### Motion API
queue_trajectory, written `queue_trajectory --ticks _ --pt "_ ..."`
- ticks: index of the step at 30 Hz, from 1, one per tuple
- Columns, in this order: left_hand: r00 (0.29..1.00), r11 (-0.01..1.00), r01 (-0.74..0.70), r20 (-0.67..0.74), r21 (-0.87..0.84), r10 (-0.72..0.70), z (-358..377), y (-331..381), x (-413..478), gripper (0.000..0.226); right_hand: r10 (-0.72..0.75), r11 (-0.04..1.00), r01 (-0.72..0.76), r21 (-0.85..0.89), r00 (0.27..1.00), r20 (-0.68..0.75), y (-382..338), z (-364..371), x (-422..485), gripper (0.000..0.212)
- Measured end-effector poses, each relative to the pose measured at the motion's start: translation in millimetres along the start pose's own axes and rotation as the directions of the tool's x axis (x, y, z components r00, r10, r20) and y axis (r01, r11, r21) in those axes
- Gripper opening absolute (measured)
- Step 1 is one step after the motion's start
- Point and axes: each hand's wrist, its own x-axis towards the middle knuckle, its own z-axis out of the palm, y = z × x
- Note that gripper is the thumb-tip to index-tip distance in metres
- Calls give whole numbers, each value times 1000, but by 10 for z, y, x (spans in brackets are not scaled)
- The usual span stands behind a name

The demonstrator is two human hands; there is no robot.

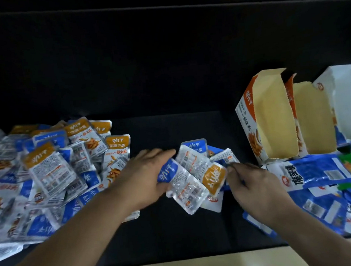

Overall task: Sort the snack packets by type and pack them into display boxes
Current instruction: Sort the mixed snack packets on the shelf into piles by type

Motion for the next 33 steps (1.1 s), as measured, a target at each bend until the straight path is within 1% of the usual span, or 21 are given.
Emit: queue_trajectory --ticks 2,3,5,6,8,10,13,16,17,20,22,23,24,25,26,27,28,29,31,32,33 --pt "999 997 -9 54 81 5 -39 17 27 96 85 996 -87 36 995 55 -74 -70 59 41" --pt "997 994 -19 76 109 11 -25 43 24 95 115 993 -117 23 991 74 -101 -117 88 47" --pt "995 992 -32 100 120 20 30 120 -3 86 111 990 -102 -96 989 95 -127 -159 146 55" --pt "995 994 -37 97 105 26 61 159 -31 78 97 985 -82 -150 991 97 -135 -143 165 55" --pt "997 996 -55 59 69 50 115 226 -104 62 45 975 -28 -222 996 71 -171 -64 174 44" --pt "996 996 -86 4 10 86 160 248 -205 47 27 955 6 -297 994 106 -204 -14 186 37" --pt "986 988 -154 -60 -18 153 193 197 -366 28 78 944 -25 -328 986 149 -223 -28 201 30" --pt "977 985 -164 -149 -56 154 155 116 -489 17 95 943 -53 -329 989 111 -207 -21 183 20" --pt "975 987 -149 -174 -66 136 137 102 -505 15 95 949 -60 -309 991 97 -204 -24 176 18" --pt "982 983 -126 -159 -132 104 110 117 -429 14 102 991 -97 -87 993 51 -210 -65 152 31" --pt "986 964 -143 -121 -225 118 95 213 -299 20 23 1000 -24 -16 999 -36 -264 -103 127 21" --pt "989 947 -127 -108 -294 99 83 281 -244 21 -24 1000 23 -7 995 -92 -291 -126 115 14" --pt "993 926 -87 -107 -368 51 72 339 -201 20 -32 999 36 34 992 -125 -299 -132 111 12" --pt "993 906 -38 -115 -423 -12 54 382 -179 19 23 987 -2 162 992 -127 -320 -148 111 14" --pt "989 890 7 -130 -457 -75 34 399 -169 19 90 941 -58 332 992 -83 -327 -163 121 15" --pt "980 869 41 -149 -493 -131 10 403 -175 18 151 852 -121 510 988 -18 -336 -184 126 14" --pt "969 834 68 -162 -547 -186 -1 389 -200 18 201 755 -170 633 979 23 -327 -192 117 13" --pt "956 785 92 -167 -612 -242 -16 371 -240 19 221 715 -168 679 975 8 -301 -192 104 14" --pt "921 672 144 -150 -726 -360 -41 333 -321 18 225 763 -131 633 972 -70 -307 -209 73 20" --pt "905 607 175 -116 -775 -409 -43 329 -357 19 243 770 -137 623 966 -89 -324 -204 54 20" --pt "894 540 204 -69 -817 -442 -42 345 -395 24 264 749 -142 647 960 -95 -330 -193 38 18"
